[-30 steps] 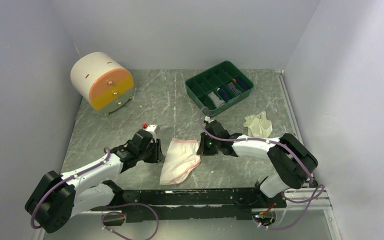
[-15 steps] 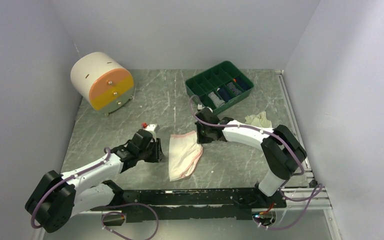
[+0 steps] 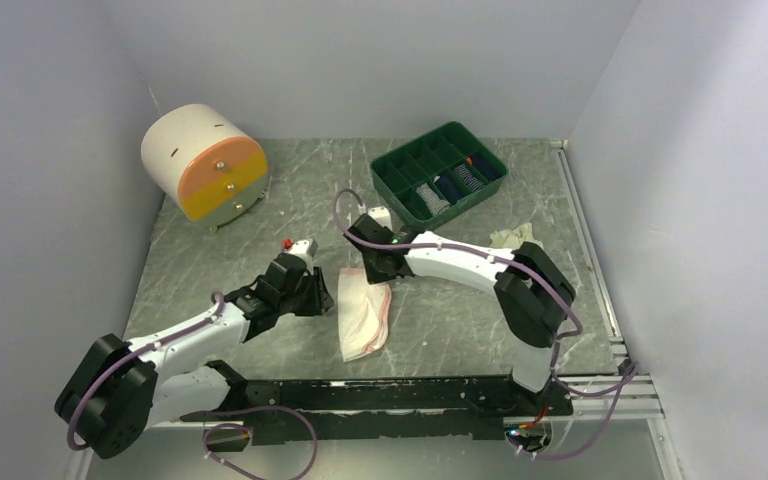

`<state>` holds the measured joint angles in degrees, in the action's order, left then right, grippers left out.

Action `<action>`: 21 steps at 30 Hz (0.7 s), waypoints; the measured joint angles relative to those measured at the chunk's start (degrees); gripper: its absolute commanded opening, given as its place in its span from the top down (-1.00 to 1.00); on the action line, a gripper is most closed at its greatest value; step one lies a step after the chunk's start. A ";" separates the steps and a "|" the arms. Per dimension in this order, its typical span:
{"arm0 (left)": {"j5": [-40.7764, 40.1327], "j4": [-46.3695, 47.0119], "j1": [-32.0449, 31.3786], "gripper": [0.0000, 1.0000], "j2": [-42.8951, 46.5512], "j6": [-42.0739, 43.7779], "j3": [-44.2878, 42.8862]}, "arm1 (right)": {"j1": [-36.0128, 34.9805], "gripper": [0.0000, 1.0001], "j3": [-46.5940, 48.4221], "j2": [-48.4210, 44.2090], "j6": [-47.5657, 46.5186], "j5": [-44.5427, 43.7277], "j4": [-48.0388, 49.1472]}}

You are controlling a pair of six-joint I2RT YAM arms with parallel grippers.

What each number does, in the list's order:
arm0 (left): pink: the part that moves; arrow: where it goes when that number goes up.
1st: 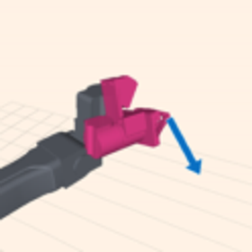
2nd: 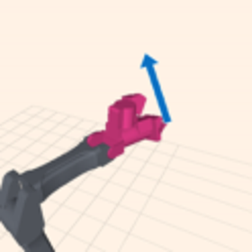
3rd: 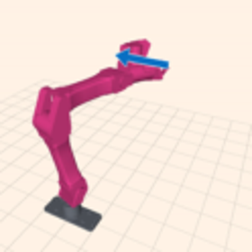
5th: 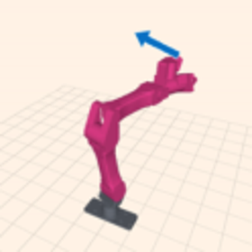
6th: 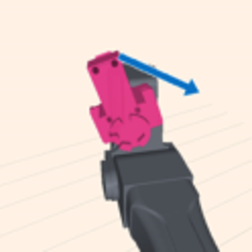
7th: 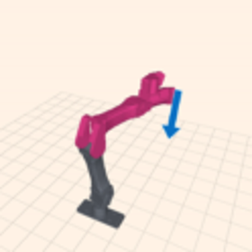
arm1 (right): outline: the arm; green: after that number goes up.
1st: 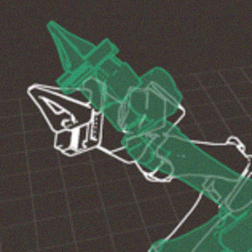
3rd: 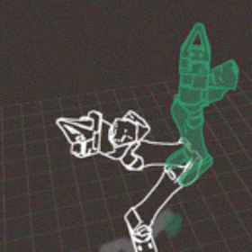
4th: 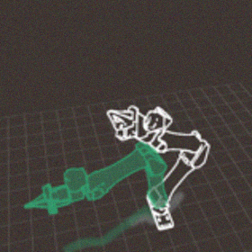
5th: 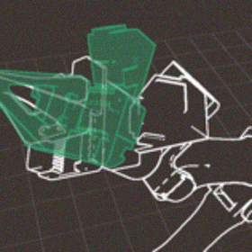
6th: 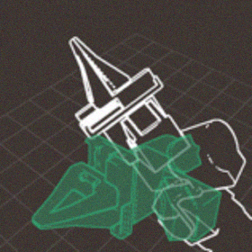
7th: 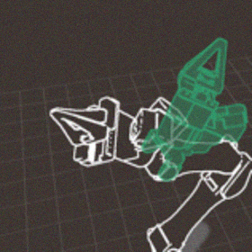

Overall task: Roll the underwear
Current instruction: Fold the underwear at the center of the board.

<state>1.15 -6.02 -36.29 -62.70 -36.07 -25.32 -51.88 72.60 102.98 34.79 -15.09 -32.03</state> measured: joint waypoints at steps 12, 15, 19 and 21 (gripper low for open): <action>-0.68 1.66 3.15 0.31 -1.20 -2.80 0.00 | -6.08 0.90 7.98 7.61 4.70 -2.25 -3.63; -1.07 1.16 4.24 0.32 -0.72 -2.78 0.00 | -6.08 0.82 8.04 7.67 5.62 -1.07 -2.95; -1.03 0.90 5.64 0.35 -0.46 -2.78 0.00 | -6.03 0.72 8.04 7.72 6.43 1.57 -1.07; -0.98 0.87 6.14 0.35 -0.46 -2.75 0.00 | -6.03 0.65 8.04 7.72 6.78 3.02 0.11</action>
<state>0.16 -5.15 -30.15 -63.16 -38.83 -25.32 -57.91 80.64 110.69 41.56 -12.08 -31.92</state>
